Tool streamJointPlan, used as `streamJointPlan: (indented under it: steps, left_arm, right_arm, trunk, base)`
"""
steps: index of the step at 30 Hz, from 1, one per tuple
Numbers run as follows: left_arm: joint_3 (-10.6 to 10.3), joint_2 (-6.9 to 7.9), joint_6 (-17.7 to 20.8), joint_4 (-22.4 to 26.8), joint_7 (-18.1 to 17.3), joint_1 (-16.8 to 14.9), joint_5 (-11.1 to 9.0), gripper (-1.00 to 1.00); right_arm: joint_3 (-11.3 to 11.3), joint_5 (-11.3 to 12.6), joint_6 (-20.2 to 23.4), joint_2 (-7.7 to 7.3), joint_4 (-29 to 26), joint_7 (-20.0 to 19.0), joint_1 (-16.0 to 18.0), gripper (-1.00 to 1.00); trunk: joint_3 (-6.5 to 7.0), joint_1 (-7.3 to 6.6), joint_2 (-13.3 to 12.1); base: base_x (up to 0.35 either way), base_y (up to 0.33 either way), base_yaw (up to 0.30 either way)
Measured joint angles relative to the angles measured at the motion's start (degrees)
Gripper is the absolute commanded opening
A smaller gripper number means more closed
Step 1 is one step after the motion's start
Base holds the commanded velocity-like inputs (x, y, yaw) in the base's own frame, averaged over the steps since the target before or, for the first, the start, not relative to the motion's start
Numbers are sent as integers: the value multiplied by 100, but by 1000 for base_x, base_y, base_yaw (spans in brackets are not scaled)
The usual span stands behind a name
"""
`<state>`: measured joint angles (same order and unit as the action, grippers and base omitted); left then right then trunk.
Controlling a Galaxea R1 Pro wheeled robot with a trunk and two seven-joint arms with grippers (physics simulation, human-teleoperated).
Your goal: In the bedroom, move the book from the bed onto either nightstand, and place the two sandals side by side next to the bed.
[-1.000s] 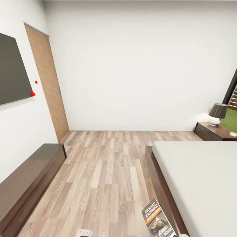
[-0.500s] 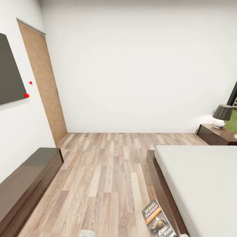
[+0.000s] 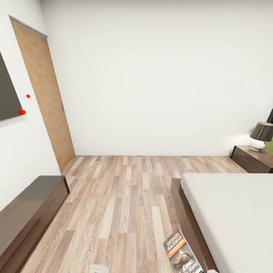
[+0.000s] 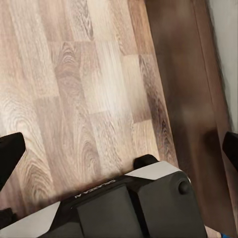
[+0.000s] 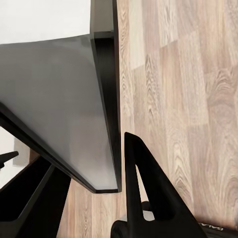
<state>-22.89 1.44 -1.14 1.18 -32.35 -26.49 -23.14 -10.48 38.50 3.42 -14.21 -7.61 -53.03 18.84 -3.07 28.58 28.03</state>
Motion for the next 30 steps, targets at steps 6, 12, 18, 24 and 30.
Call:
streamJointPlan:
  steps: [6,12,18,24,30]
  left_arm:
    - [-16,33,-8,5,65,0,246,100]
    - [-15,290,-13,-4,-13,0,459,100]
    - [-26,680,-418,-3,-798,261,467,100]
    - [-24,701,-600,1,-744,364,465,100]
    - [-26,599,-616,1,-160,378,471,100]
  right_arm:
    - [4,8,0,0,0,-8,-1,-100]
    - [5,31,0,-1,0,-24,1,-100]
    - [6,35,0,-6,-2,-26,1,-100]
    - [7,41,0,-9,-8,-26,0,-100]
    - [9,41,0,-8,-9,-28,0,-100]
  trunk:
    - [0,0,0]
    - [0,0,0]
    - [0,0,0]
    - [0,0,0]
    - [0,0,0]
  base:
    - [331,0,0]
    - [318,0,0]
    - [264,0,0]
    - [322,0,0]
    - [328,0,0]
